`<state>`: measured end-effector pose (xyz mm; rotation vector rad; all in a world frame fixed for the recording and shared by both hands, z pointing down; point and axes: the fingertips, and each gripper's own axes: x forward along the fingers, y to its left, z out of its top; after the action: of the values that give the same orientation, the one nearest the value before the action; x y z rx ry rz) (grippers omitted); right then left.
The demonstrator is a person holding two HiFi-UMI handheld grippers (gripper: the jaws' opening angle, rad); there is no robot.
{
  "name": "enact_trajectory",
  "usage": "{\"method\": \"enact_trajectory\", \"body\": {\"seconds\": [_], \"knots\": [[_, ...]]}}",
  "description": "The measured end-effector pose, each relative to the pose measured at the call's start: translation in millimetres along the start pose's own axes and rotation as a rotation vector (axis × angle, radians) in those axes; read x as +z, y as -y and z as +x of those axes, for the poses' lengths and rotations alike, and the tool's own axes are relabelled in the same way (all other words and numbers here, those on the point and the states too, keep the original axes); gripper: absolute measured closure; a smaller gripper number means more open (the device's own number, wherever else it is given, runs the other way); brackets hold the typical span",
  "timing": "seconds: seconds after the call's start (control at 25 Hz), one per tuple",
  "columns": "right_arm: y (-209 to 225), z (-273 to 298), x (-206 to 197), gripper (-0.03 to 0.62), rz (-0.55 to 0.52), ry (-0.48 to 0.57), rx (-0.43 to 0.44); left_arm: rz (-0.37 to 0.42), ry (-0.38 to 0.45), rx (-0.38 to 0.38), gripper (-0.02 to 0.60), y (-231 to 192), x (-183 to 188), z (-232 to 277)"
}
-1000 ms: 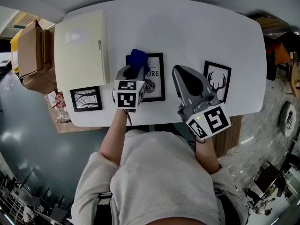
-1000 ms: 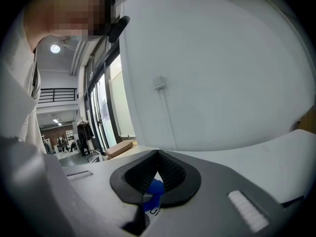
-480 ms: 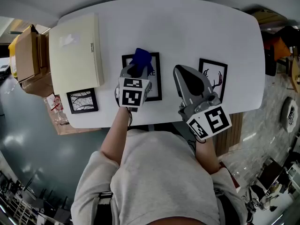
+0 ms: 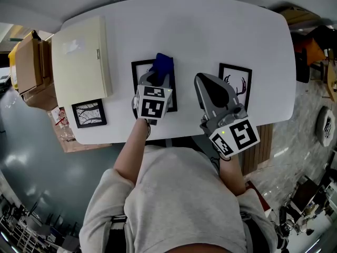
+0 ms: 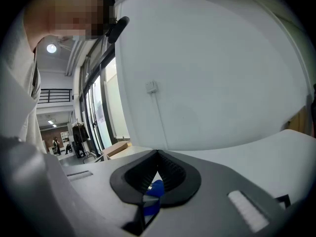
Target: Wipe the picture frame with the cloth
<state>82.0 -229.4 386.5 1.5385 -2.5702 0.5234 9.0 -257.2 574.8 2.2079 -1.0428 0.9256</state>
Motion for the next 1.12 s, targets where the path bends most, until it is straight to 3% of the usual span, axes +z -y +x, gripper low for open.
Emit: {"method": "enact_trajectory", "body": {"seconds": [1.12], "knots": [[-26,-19,-1,0.592,-0.024,0.011,0.046,-0.054,-0.005,0.013,0.517,9,-34,-26]]}}
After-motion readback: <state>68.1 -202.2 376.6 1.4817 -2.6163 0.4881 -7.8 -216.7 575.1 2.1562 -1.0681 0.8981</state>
